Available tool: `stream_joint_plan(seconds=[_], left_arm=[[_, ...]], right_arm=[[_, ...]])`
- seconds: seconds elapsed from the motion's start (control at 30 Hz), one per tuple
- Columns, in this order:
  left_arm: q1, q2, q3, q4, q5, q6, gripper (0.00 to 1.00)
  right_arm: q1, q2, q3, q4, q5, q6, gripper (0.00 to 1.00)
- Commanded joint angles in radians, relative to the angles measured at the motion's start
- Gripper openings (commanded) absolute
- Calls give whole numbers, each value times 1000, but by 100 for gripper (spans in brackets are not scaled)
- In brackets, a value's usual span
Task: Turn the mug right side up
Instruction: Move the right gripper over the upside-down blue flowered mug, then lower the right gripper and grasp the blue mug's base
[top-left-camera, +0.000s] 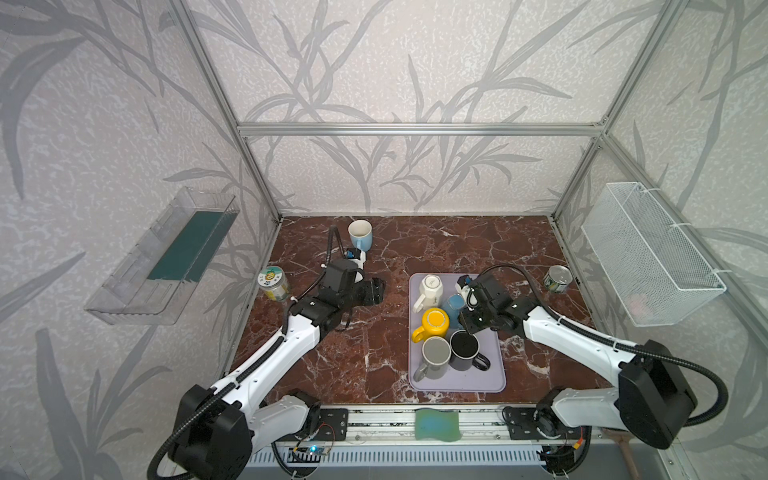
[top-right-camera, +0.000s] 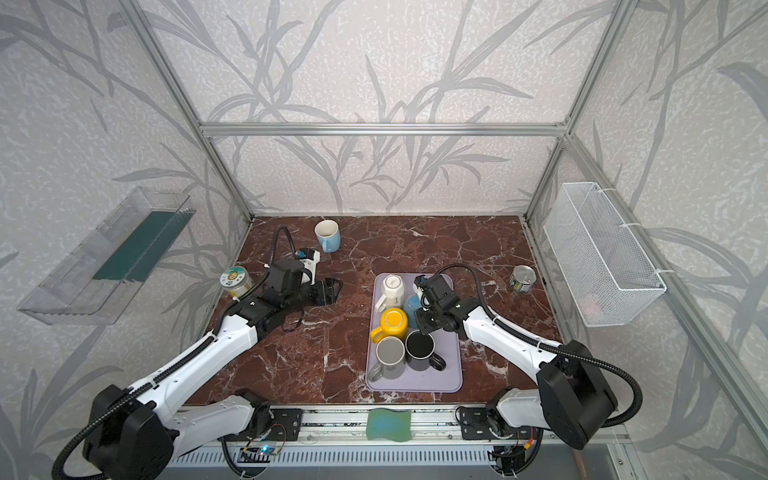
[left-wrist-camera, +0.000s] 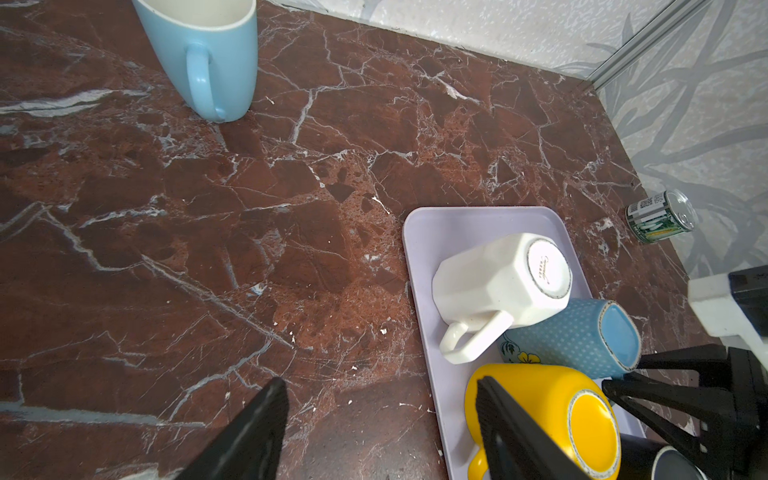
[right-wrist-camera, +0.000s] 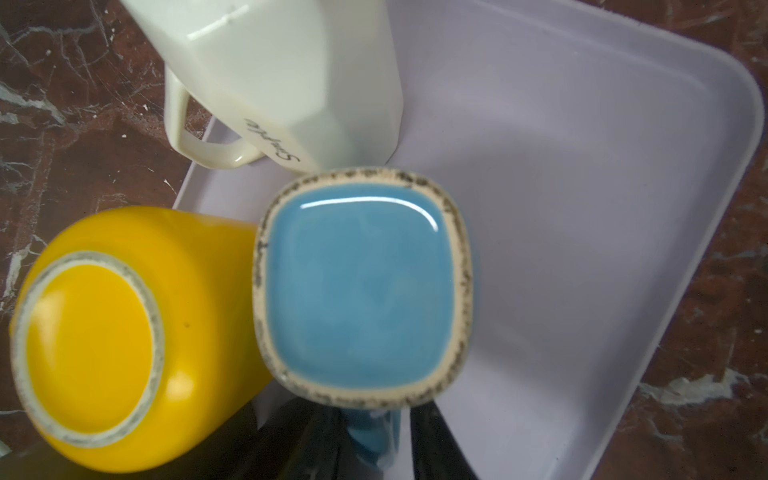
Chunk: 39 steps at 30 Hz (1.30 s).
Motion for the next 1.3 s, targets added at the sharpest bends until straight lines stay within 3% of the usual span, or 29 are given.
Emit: stream_joint_plan(seconds=[0.0,0.4,0.8,1.03,1.27], left_arm=[[-3,-22,16,-23,-15,8,74],[-3,-33,9,-24,-7,-1,74],[-3,-66,-3,-43,-15,1,74],[-3,-83,-15,-51,-26,3,74],[-3,-90,-18,-62,-33,8,74]], right_arm=[[5,11,34,-20,39,-6,26],[0,44,78,-63,144,3,22],[-71,86,105,-55,150,-27,22],[-85,134,145,-86,170,-42,35],[-85,154,153,-92,178,-49,36]])
